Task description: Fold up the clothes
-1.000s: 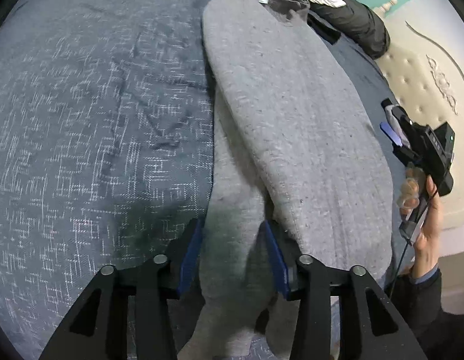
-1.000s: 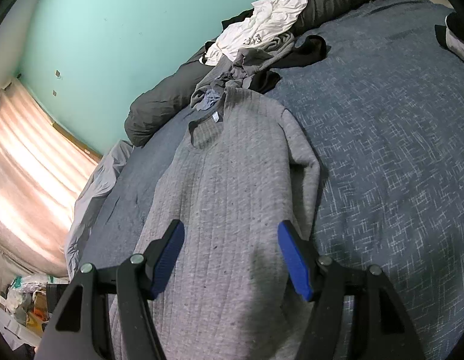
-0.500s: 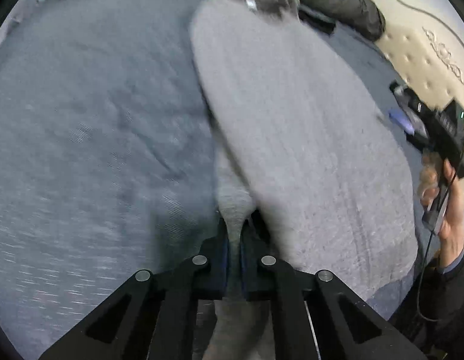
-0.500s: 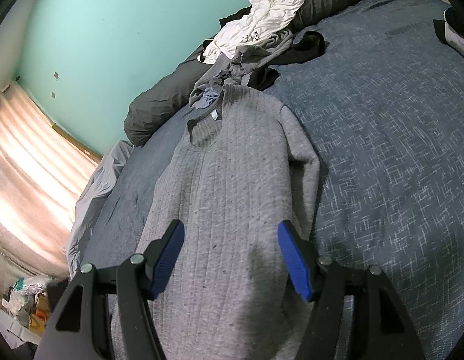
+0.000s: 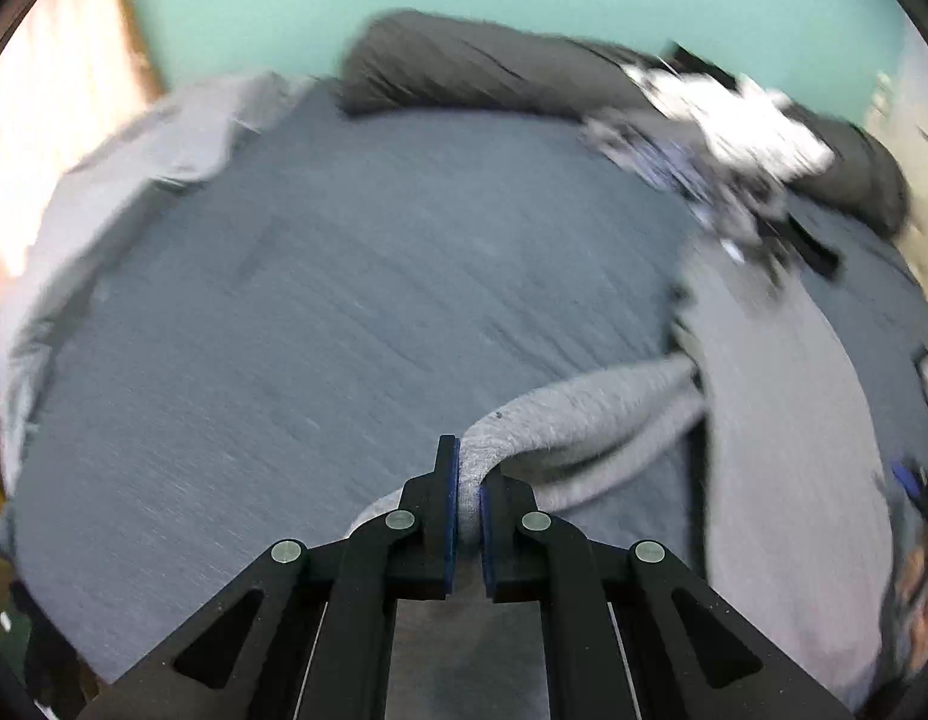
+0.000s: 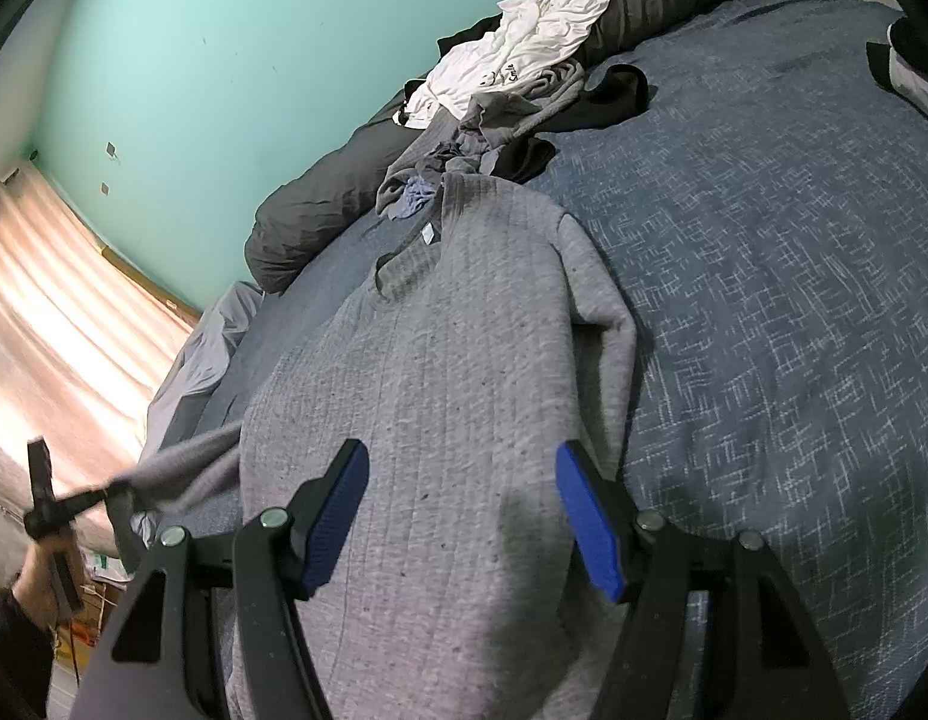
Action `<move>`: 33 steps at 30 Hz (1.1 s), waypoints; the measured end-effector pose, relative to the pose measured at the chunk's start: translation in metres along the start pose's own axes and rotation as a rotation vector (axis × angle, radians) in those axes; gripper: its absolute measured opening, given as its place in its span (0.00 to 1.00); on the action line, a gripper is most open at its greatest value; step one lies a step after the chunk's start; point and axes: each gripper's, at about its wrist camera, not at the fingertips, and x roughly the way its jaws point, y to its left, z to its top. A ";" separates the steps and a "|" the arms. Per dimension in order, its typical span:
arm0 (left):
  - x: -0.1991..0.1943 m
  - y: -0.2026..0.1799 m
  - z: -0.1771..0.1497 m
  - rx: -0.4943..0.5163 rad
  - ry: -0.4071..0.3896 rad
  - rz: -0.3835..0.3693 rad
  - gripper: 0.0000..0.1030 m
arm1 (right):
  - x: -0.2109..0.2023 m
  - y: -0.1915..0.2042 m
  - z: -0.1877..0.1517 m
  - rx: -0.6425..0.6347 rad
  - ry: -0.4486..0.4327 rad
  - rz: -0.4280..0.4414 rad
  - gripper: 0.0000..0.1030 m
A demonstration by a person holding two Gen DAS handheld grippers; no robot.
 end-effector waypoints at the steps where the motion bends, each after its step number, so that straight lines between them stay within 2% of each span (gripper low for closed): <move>1: -0.003 0.009 0.013 -0.023 -0.031 0.030 0.05 | 0.000 0.000 0.000 0.000 0.000 -0.002 0.64; 4: -0.011 0.035 0.050 -0.098 -0.125 0.122 0.05 | 0.000 -0.002 0.000 0.002 -0.001 -0.006 0.64; 6: -0.009 0.052 0.067 -0.164 -0.155 0.177 0.06 | 0.001 -0.003 0.000 0.002 0.001 -0.010 0.64; 9: 0.013 0.079 0.067 -0.240 -0.060 0.169 0.12 | 0.003 -0.003 0.000 -0.001 0.006 -0.014 0.64; 11: 0.031 0.082 0.058 -0.259 -0.015 0.183 0.37 | 0.004 -0.003 0.000 -0.005 0.012 -0.017 0.64; 14: 0.051 0.077 0.042 -0.244 0.023 0.174 0.43 | 0.005 -0.003 -0.001 -0.009 0.015 -0.025 0.64; 17: 0.058 0.066 0.028 -0.224 0.039 0.134 0.50 | 0.004 -0.004 -0.001 -0.010 0.015 -0.029 0.64; 24: 0.067 0.036 -0.004 -0.184 0.065 0.018 0.50 | 0.002 -0.003 0.002 -0.023 0.014 -0.049 0.64; 28: 0.072 0.019 -0.023 -0.161 0.079 -0.048 0.50 | -0.015 -0.009 0.005 -0.005 -0.020 -0.057 0.64; 31: 0.071 -0.010 -0.043 -0.111 0.091 -0.117 0.52 | -0.034 -0.016 0.004 0.010 -0.042 -0.085 0.64; 33: 0.070 -0.030 -0.056 -0.075 0.096 -0.160 0.53 | -0.047 -0.026 0.003 0.061 -0.059 -0.074 0.64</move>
